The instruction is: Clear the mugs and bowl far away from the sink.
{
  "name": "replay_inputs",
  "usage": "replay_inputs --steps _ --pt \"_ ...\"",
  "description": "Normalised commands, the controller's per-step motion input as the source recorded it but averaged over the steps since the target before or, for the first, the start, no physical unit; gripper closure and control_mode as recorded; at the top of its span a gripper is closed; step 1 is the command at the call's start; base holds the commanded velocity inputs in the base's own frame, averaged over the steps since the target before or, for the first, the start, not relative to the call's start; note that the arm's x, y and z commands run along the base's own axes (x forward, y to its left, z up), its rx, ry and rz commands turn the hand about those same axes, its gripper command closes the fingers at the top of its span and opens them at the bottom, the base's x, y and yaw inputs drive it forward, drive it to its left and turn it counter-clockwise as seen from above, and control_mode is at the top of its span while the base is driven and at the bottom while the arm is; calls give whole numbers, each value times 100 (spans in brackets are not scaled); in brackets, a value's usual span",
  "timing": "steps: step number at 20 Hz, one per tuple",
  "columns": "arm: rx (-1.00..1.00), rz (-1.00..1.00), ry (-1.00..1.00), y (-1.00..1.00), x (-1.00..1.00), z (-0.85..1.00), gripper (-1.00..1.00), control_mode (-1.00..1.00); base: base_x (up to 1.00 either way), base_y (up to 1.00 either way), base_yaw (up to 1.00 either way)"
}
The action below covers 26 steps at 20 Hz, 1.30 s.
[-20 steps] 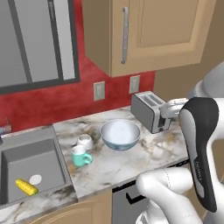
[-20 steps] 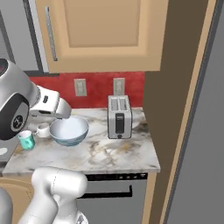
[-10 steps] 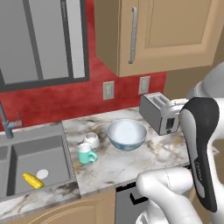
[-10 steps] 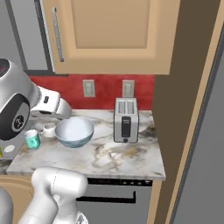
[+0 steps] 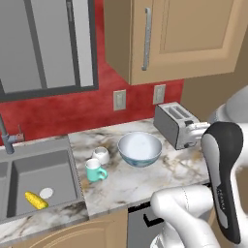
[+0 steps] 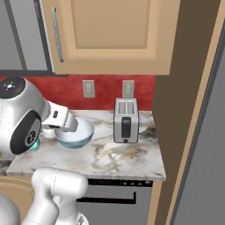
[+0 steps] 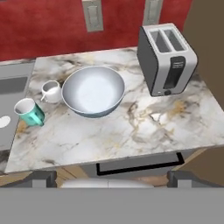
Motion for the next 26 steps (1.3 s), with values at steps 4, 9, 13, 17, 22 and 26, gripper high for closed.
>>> replay_inputs --steps 4,9,13,17,22,26 --pt "11 -2 0 -10 23 -50 -100 -100 0 0 0" --pt "18 0 0 -5 28 -56 -100 -100 0 0 0" --pt "16 -1 0 -1 33 -52 -100 -100 0 0 0" --pt "4 -1 1 0 52 -25 -100 -100 0 0 0" --pt "3 -4 2 0 46 -25 -100 -100 0 0 0" --pt "0 -6 3 1 37 -21 -100 -100 0 0 0"
